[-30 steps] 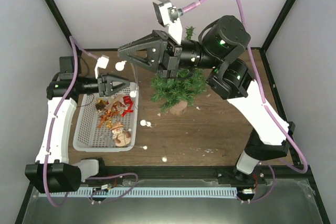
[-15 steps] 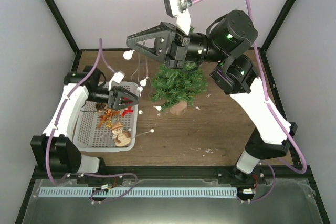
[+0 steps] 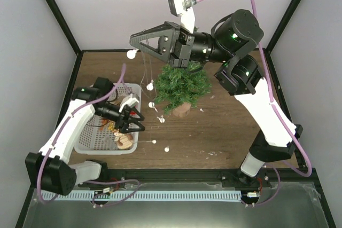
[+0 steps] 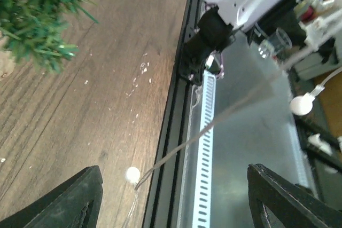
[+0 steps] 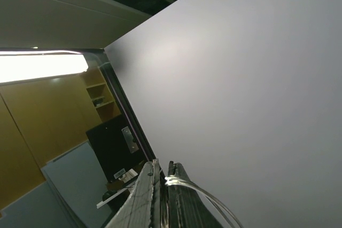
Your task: Decorate the small christmas tree
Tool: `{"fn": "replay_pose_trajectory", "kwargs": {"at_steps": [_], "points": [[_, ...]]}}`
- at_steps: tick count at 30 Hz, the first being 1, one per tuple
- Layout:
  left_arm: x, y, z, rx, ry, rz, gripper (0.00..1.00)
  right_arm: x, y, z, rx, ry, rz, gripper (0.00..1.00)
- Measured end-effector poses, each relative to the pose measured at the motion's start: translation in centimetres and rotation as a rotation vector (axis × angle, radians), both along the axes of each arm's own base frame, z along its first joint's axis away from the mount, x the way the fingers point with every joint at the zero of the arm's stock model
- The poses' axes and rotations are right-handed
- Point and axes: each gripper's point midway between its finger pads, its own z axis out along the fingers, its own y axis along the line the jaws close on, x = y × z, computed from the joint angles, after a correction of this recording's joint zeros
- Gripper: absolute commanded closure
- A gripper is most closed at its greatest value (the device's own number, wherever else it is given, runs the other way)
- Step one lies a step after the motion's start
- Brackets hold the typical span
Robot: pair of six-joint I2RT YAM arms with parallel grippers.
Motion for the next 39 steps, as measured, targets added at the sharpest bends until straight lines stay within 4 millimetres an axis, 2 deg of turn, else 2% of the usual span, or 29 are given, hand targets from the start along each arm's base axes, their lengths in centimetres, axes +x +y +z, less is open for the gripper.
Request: {"fn": "replay_pose_trajectory", "kwargs": {"at_steps": [5,10,16,21,27,29,30,33,35,39], "points": [[-2.2,-0.9,-0.8,0.045,-0.093,-0.076,0.25,0.0,0.0,0.0,0.000,0.004,-0.001,0.99],[-2.8,-1.6,-2.0,0.081,-0.148,-0.113,0.26,0.1,0.0,0.1,0.001,0.011,-0.004,0.99],[-0.6,-1.7,-3.8,0.145,-0.197,-0.026,0.26,0.2,0.0,0.2,0.005,0.017,-0.004,0.99],[2.0,-2.4,-3.4,0.139,-0.253,0.055,0.26,0.1,-0.1,0.2,0.006,0.028,0.000,0.99],[3.3,-3.5,-3.4,0.123,-0.239,0.074,0.27,0.2,-0.1,0.3,0.008,0.030,-0.001,0.99],[3.2,-3.9,-3.3,0.116,-0.237,0.066,0.35,0.2,-0.1,0.3,0.008,0.031,-0.001,0.99],[3.0,-4.1,-3.3,0.112,-0.242,0.057,0.44,0.2,-0.1,0.3,0.008,0.031,-0.002,0.99],[2.6,-4.9,-3.3,0.100,-0.248,0.037,0.80,0.2,-0.1,0.3,0.009,0.032,-0.003,0.99],[2.5,-5.1,-3.6,0.103,-0.235,0.042,0.98,0.2,-0.1,0.3,0.009,0.033,-0.003,0.99],[2.9,-5.2,-3.7,0.104,-0.235,0.059,1.00,0.2,-0.1,0.3,0.008,0.034,-0.002,0.99]]}}
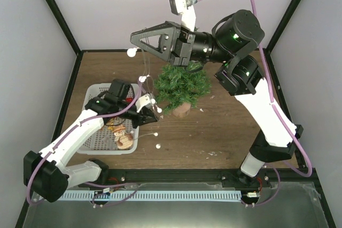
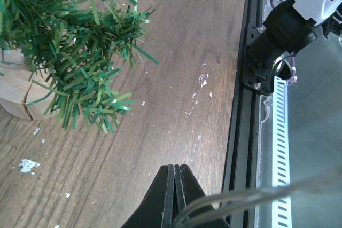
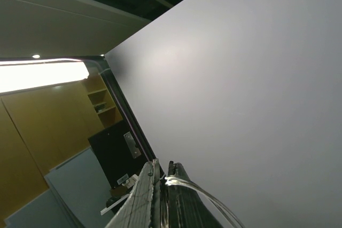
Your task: Decorate the small christmas tree
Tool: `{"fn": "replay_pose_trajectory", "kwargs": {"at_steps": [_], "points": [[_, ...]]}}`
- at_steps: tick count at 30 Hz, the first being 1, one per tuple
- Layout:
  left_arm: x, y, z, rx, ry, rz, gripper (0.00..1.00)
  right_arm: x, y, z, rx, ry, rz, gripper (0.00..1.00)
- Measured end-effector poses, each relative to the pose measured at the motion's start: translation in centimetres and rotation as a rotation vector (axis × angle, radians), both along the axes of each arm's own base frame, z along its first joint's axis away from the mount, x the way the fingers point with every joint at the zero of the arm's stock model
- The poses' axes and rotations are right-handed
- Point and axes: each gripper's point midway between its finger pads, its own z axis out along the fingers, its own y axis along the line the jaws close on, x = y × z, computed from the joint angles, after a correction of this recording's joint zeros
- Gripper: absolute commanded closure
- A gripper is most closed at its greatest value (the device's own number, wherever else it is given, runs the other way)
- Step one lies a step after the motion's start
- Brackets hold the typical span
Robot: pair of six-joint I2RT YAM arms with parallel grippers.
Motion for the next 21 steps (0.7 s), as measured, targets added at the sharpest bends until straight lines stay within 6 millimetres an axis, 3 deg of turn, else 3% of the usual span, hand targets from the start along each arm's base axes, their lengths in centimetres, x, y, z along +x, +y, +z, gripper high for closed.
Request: {"fn": "replay_pose_trajectory", "kwargs": {"at_steps": [10,21], "points": [[1.7,1.0,1.9,0.045,-0.120,0.081,1.00,-1.1,-1.8,0.0,-0.001,0.003,-0.017,0.99],[4.1,6.5,10.0,0.113,-0.500,0.366,1.00,-2.8,-4.6,-0.5,0.009,0.000,-0.032,0.99]]}}
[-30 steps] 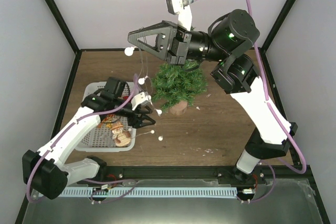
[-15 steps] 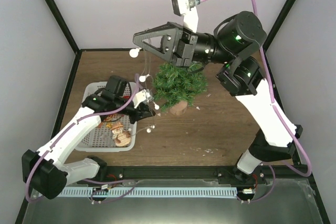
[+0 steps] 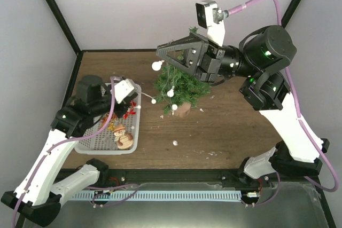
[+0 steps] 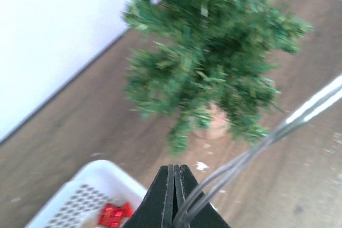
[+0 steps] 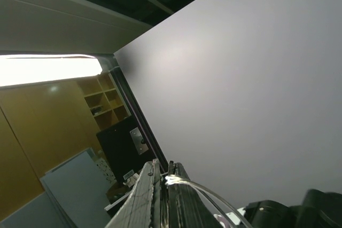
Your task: Decorate the small christmas tree
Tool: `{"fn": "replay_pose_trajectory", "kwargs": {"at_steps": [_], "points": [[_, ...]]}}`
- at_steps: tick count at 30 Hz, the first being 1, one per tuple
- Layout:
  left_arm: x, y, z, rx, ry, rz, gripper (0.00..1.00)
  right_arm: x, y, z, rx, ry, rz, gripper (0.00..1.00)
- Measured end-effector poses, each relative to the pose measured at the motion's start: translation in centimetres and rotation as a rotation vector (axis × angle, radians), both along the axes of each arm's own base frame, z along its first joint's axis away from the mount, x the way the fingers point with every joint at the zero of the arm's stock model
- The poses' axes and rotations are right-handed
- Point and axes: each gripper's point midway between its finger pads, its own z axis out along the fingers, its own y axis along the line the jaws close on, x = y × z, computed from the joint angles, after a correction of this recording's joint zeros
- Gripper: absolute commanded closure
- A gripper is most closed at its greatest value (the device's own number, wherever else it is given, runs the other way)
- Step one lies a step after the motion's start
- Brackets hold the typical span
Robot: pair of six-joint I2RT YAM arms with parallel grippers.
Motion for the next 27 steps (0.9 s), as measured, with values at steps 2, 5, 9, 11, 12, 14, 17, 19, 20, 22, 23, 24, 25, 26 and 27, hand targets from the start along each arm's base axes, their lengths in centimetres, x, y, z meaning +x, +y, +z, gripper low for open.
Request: {"fn": "replay_pose_trajectory", "kwargs": {"at_steps": [2,5,9,11,12,14,17,19,20,22,23,24,25,26,27], "points": [[0.6,1.1,1.6,0.018,-0.063,0.062,1.00,-0.1,-0.2,0.0,0.002,-0.002,0.000,0.99],[1.8,2.9,4.7,0.047,-0.171,0.160,1.00,-0.3,-0.4,0.0,0.001,-0.001,0.000,0.99],[3.2,5.5,10.8,0.068,-0.363,0.296,1.00,-0.6,-0.8,-0.3,-0.002,-0.004,-0.002,0.99],[3.4,6.6,13.9,0.076,-0.458,0.352,1.00,-0.7,-0.9,-0.5,-0.005,-0.006,-0.004,0.99],[3.6,7.1,15.2,0.080,-0.496,0.374,1.00,-0.7,-1.0,-0.6,-0.007,-0.007,-0.006,0.99],[3.8,7.8,17.7,0.093,-0.567,0.410,1.00,-0.8,-1.2,-0.6,-0.007,-0.012,-0.011,0.99],[4.0,8.7,21.3,0.111,-0.668,0.458,1.00,-1.0,-1.7,-0.5,-0.005,-0.023,-0.033,0.99],[4.2,9.2,23.5,0.124,-0.728,0.484,1.00,-1.1,-2.3,-0.4,-0.005,-0.028,-0.053,0.99],[4.4,9.3,24.3,0.131,-0.752,0.493,1.00,-1.1,-2.5,-0.4,-0.005,-0.031,-0.063,0.99],[4.6,9.6,26.1,0.148,-0.807,0.513,1.00,-1.3,-3.1,-0.2,-0.002,-0.037,-0.083,0.99],[4.7,9.8,27.1,0.155,-0.838,0.526,1.00,-1.4,-3.4,-0.1,-0.001,-0.041,-0.093,0.99],[4.7,10.0,27.9,0.163,-0.863,0.536,1.00,-1.4,-3.6,-0.1,-0.001,-0.043,-0.102,0.99],[4.8,10.2,28.6,0.170,-0.890,0.547,1.00,-1.5,-3.8,-0.1,-0.001,-0.043,-0.110,0.99],[4.9,10.4,29.3,0.179,-0.912,0.556,1.00,-1.5,-4.0,-0.1,0.000,-0.046,-0.119,0.99],[5.0,10.5,30.0,0.188,-0.933,0.565,1.00,-1.5,-4.2,0.0,0.001,-0.048,-0.126,0.99]]}}
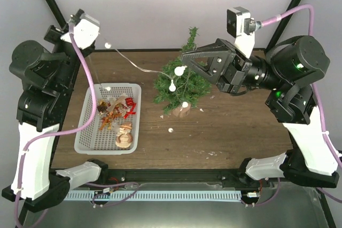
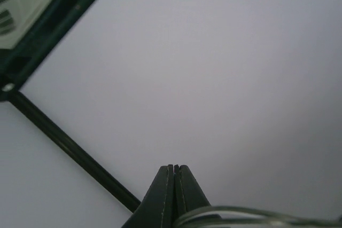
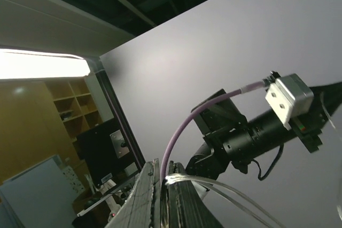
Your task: Decorate the small christmas tree
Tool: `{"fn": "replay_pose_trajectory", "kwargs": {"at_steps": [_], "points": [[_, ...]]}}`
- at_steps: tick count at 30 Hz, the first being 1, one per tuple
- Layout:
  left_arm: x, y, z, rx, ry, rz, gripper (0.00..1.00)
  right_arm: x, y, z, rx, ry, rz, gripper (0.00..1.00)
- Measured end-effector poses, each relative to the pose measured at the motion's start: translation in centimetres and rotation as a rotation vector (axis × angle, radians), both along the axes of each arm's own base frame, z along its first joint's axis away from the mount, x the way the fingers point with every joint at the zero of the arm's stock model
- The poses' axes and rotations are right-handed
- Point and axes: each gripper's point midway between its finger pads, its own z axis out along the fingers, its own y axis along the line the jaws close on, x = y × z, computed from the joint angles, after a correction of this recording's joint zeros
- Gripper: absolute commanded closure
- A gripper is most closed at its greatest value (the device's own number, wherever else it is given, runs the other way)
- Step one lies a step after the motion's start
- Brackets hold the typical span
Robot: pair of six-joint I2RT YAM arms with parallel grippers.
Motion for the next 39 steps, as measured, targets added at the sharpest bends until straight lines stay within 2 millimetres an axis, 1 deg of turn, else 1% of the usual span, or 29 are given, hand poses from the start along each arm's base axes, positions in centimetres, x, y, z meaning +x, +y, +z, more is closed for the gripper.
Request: {"fn": "replay_pose_trajectory", "kwargs": {"at_steps": [2,5,9,11,15,17,20,26,29,32,34,39], "points": [[0.1,0.2,1.4,0.012,-0.040,0.018,1.00,0.1,-0.1,0.0,0.001,-0.002,-0.015,0.99],[0.0,0.4,4.1,0.019,-0.109,0.034,1.00,0.3,-0.3,0.1,-0.002,-0.004,-0.035,0.99],[-0.7,0.7,8.4,0.011,-0.213,0.047,1.00,0.1,-1.2,1.2,0.019,-0.021,-0.067,0.99],[-1.1,0.7,9.9,0.011,-0.256,0.049,1.00,-0.2,-2.0,1.9,0.038,-0.037,-0.082,0.99],[-1.5,0.4,11.8,0.021,-0.314,0.037,1.00,-0.7,-3.4,2.9,0.070,-0.062,-0.119,0.99],[-1.3,0.1,12.1,0.032,-0.328,0.026,1.00,-0.7,-4.0,3.1,0.079,-0.066,-0.142,0.99],[-0.5,-0.6,12.3,0.050,-0.336,0.013,1.00,-0.6,-4.8,3.4,0.093,-0.072,-0.183,0.99],[2.5,-2.6,12.3,0.075,-0.338,-0.018,1.00,-0.5,-6.8,4.0,0.127,-0.084,-0.269,0.99],[3.5,-4.1,12.0,0.088,-0.334,-0.046,1.00,-0.7,-7.9,4.4,0.147,-0.092,-0.302,0.99],[3.3,-5.6,11.8,0.090,-0.331,-0.086,1.00,-1.0,-9.0,4.6,0.159,-0.090,-0.329,0.99],[2.7,-6.3,11.7,0.083,-0.330,-0.116,1.00,-1.2,-9.8,4.7,0.166,-0.090,-0.343,0.99],[1.1,-6.6,11.5,0.033,-0.317,-0.167,1.00,-1.7,-11.5,4.6,0.179,-0.089,-0.384,0.99]]}}
